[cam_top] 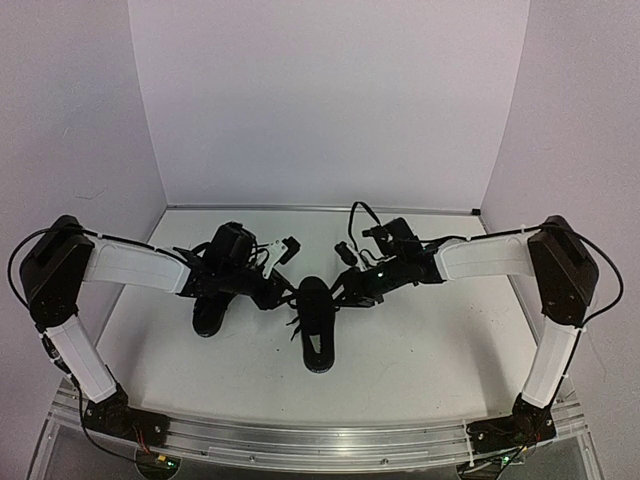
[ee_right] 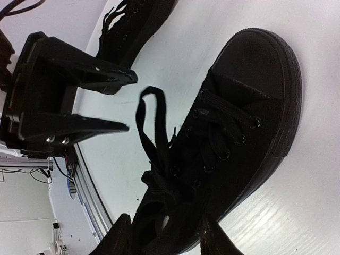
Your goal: Tie the shoes
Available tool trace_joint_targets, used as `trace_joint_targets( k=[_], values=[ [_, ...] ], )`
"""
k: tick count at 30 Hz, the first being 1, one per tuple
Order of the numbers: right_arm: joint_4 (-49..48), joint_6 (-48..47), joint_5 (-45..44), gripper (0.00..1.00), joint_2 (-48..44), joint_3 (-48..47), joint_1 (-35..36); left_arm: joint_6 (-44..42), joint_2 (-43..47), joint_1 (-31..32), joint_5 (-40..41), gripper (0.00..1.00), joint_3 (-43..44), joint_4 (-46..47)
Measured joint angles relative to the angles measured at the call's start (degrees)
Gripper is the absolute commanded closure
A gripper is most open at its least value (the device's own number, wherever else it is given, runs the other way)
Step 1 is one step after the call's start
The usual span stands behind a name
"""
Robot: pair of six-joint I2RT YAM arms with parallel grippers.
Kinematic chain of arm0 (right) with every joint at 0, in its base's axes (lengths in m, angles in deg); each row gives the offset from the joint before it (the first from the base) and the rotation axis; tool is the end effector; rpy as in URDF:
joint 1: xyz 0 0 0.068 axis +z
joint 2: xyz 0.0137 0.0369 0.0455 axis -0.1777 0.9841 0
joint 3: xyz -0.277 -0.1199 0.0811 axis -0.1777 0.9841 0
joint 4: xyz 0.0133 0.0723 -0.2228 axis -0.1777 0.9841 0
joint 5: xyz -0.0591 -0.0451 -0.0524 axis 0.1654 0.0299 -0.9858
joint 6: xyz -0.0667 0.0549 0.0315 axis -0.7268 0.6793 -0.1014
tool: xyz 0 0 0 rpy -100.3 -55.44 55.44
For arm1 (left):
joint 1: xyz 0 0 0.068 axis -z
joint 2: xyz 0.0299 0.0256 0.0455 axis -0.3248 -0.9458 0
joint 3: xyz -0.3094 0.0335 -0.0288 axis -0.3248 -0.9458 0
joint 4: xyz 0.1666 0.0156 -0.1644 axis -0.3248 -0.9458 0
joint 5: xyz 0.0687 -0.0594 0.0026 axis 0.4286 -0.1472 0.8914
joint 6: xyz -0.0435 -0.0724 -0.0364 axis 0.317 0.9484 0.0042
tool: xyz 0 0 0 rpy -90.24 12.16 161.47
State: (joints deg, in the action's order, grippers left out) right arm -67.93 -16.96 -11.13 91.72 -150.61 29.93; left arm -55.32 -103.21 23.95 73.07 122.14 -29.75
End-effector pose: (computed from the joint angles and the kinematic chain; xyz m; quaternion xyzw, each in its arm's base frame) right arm 0.2797 0.3081 0.2186 -0.2534 0.8321 0.4746 0.1347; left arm 0.2626 -0.2757 0.2158 0.4142 0.7888 -0.2645 0.3692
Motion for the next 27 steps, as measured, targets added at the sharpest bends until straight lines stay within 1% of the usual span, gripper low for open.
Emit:
trace_joint_targets(
  k=[1, 3, 4, 5, 6, 9, 11, 13, 16, 18, 22, 27],
  values=[
    [0.29, -0.08, -0.05, 0.49, -0.03, -0.39, 0.0, 0.5, 0.71, 0.01, 0.01, 0.38, 0.0, -0.53],
    [1.29, -0.15, -0.55, 0.39, -0.34, -0.7, 0.0, 1.14, 3.11, -0.04, 0.36, 0.19, 0.01, -1.33],
    [1.91, -0.34, -0.82, 0.34, -0.66, -0.71, 0.0, 1.49, 4.37, -0.12, 0.69, 0.12, 0.04, -1.81],
    [2.67, -0.49, -1.17, 0.3, -1.23, -0.71, -0.02, 1.92, 5.67, -0.14, 1.17, 0.03, 0.15, -2.33],
    [3.67, -0.45, -1.79, 0.26, -2.15, -0.71, -0.2, 1.88, 6.85, -0.21, 1.6, 0.01, 0.31, -2.94],
    [6.16, -1.26, -3.34, 0.23, -6.4, -0.76, -0.97, 4.51, 10.97, -0.69, 3.16, 0.0, 1.09, -5.45],
    [7.37, -1.72, -4.34, 0.18, -9.93, -0.86, -2.05, 5.74, 13.01, -1.46, 4.12, 0.01, 2.12, -7.28],
    [8.37, -2.24, -5.77, 0.1, -13.8, -0.94, -3.53, 6.97, 14.73, -2.44, 5.5, 0.0, 3.42, -9.41],
    [9.75, -3.26, -8.28, 0.04, -19.59, -0.95, -5.81, 8.76, 17.38, -4.02, 7.74, 0.0, 4.96, -13.05],
    [10.48, -3.94, -9.98, 0.02, -23.21, -0.84, -7.2, 10.32, 19.5, -5.26, 9.45, 0.0, 5.25, -15.55],
    [11.27, -4.71, -13.86, 0.02, -30.85, 0.97, -9.03, 13.99, 23.71, -8.96, 13.14, 0.0, 5.6, -21.25],
    [10.98, -4.72, -16.91, 0.02, -38.01, 6.64, -9.19, 19.58, 27.1, -17.66, 16.35, 0.0, 5.56, -26.92]
  ],
)
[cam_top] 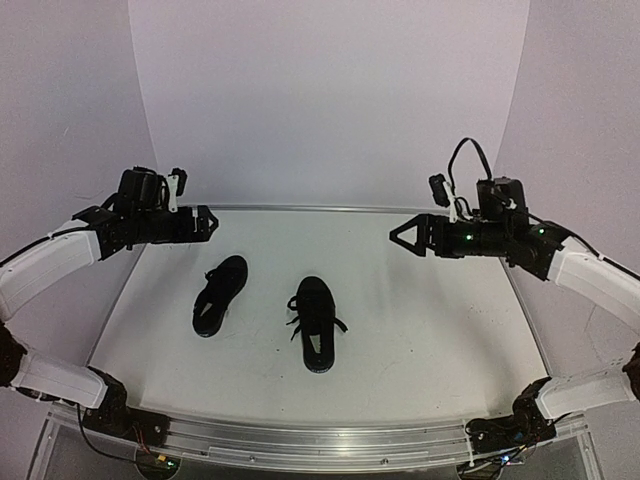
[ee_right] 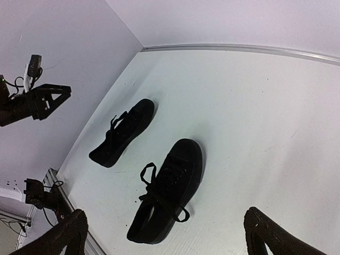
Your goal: Tie the shoes
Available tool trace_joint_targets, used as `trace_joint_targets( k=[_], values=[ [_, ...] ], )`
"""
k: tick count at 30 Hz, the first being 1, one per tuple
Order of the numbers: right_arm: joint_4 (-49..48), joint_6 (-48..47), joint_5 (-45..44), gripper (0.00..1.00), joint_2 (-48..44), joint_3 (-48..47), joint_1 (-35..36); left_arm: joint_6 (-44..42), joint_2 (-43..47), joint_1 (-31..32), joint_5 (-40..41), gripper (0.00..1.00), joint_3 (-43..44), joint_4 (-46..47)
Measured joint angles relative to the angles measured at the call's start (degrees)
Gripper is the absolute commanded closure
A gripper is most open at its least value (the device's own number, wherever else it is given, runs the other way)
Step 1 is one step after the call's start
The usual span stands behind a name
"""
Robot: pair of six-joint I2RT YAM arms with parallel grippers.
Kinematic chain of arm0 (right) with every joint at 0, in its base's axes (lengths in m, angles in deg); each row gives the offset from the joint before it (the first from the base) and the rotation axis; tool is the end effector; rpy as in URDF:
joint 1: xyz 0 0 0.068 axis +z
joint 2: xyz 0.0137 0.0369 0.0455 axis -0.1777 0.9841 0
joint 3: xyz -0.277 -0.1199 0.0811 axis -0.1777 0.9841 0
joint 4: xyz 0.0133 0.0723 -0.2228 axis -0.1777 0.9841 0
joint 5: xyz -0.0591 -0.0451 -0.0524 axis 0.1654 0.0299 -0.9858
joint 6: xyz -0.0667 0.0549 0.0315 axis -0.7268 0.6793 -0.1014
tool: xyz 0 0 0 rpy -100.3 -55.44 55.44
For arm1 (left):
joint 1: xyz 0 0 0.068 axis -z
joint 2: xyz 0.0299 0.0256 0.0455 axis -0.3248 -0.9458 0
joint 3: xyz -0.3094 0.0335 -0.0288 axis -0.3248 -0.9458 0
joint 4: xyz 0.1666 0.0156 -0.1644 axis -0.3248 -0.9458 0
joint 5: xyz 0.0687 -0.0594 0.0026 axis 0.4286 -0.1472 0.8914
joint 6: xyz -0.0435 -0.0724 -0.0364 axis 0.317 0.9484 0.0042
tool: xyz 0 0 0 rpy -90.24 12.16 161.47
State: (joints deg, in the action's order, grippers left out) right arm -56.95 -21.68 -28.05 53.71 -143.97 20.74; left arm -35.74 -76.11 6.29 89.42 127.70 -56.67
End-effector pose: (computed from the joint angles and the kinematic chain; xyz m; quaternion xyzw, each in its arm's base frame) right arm 0.2146 0.1694 0.3669 -0.1947 0.8001 0.3944 0.4079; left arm 0.2492 -0.1174 0.3356 0.0772 0.8713 -0.1677 0.4547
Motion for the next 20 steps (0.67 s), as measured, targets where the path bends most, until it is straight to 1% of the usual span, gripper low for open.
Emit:
trace_joint_targets(
  k=[3, 7, 10, 13, 20],
  values=[
    [-1.32, 0.35, -0.09, 0.02, -0.03, 5.26, -0.08, 2.88, 0.19, -2.16, 0.31, 0.0, -1.89, -0.72],
    [-4.65, 2.4, -0.15, 0.02, 3.81, 16.37, -0.08, 5.67, 0.24, -1.63, -0.85, 0.0, -8.27, -1.08],
    [-5.92, 4.48, 0.07, 0.02, 5.77, 22.27, -0.08, 7.29, 0.81, -1.15, -0.06, 0.0, -12.96, -2.56],
    [-7.22, 5.96, 0.1, 0.02, 6.73, 23.81, -0.1, 8.27, 1.76, -0.04, 1.73, 0.0, -14.81, -4.08],
    [-11.47, 6.76, 0.24, 0.02, 8.36, 22.05, -0.1, 9.1, 1.56, 1.2, 4.9, 0.0, -14.59, -4.15]
  ],
)
